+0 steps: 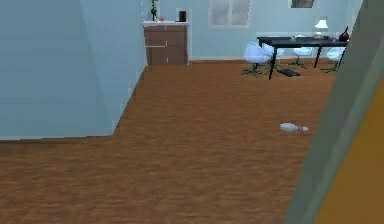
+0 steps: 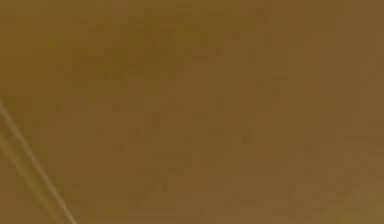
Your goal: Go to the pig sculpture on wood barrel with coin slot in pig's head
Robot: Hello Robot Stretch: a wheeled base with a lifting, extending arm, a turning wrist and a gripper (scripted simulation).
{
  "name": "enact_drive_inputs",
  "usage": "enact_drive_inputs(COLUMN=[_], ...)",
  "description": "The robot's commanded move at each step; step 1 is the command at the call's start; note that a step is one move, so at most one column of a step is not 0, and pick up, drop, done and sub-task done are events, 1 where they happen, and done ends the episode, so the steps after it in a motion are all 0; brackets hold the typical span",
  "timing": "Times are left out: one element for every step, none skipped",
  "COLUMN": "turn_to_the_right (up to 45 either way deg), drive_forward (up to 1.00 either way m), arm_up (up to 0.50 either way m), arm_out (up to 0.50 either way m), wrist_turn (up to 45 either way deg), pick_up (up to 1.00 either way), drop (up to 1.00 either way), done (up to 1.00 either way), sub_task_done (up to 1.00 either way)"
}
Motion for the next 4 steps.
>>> enact_drive_inputs(turn_to_the_right=[-3.0,0.0,27.0,0.0], drive_forward=[0.00,0.45,0.00,1.00], arm_up=[0.00,0.00,0.00,0.00], arm_out=[0.00,0.00,0.00,0.00], wrist_turn=[0.0,0.0,0.0,0.0], pick_up=[0.00,0.00,0.00,0.00], drop=[0.00,0.00,0.00,0.00], done=[0.00,0.00,0.00,0.00], sub_task_done=[0.00,0.00,0.00,0.00])
